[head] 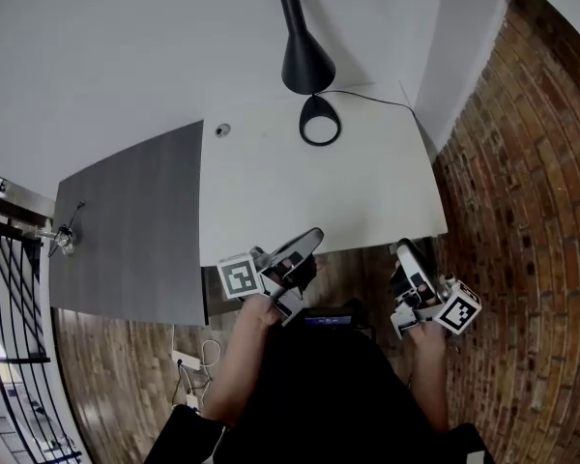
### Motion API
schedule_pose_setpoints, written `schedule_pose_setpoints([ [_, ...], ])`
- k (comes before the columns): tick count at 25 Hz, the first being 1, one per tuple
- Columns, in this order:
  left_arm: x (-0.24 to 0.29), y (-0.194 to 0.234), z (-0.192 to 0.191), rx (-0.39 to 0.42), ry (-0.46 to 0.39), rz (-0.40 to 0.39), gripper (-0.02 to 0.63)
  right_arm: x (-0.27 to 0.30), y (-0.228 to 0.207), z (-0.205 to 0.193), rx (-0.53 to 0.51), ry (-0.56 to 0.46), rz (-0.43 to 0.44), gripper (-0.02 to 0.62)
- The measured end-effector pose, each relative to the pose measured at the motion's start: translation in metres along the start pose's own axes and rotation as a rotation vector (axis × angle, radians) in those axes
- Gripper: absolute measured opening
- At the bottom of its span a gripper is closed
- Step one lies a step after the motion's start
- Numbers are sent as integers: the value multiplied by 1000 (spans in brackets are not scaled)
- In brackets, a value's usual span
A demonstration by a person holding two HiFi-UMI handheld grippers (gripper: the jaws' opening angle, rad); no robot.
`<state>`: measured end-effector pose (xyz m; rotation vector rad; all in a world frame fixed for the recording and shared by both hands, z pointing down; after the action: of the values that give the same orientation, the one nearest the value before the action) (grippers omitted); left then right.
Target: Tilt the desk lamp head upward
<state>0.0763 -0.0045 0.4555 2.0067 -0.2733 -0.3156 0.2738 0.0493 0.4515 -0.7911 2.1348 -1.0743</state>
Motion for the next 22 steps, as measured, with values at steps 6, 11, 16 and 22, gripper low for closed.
schedule_pose_setpoints([
  [6, 18, -7, -2, -11, 15, -26, 14, -6, 3, 2, 13, -29, 15, 81],
  [11, 34, -2, 1, -27, 51, -59, 14, -10, 0, 7, -13, -45, -19, 80],
  [16, 49, 13, 17, -65, 51, -96, 15, -5, -11, 17, -20, -64, -70, 81],
  [22, 48, 25, 56, -70, 37, -158, 14, 37, -15, 25, -55, -33, -103, 81],
])
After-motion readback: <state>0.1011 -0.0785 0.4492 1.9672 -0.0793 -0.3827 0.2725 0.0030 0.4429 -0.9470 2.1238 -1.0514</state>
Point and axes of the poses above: the fingertips, and each gripper's own axes: x forward along the fingers, y to its left, z out of its top, the point moved 3 cm from there along -x, backward along the fingers, and after that the axes turned 6 degrees about y, right-handed, at the moved point
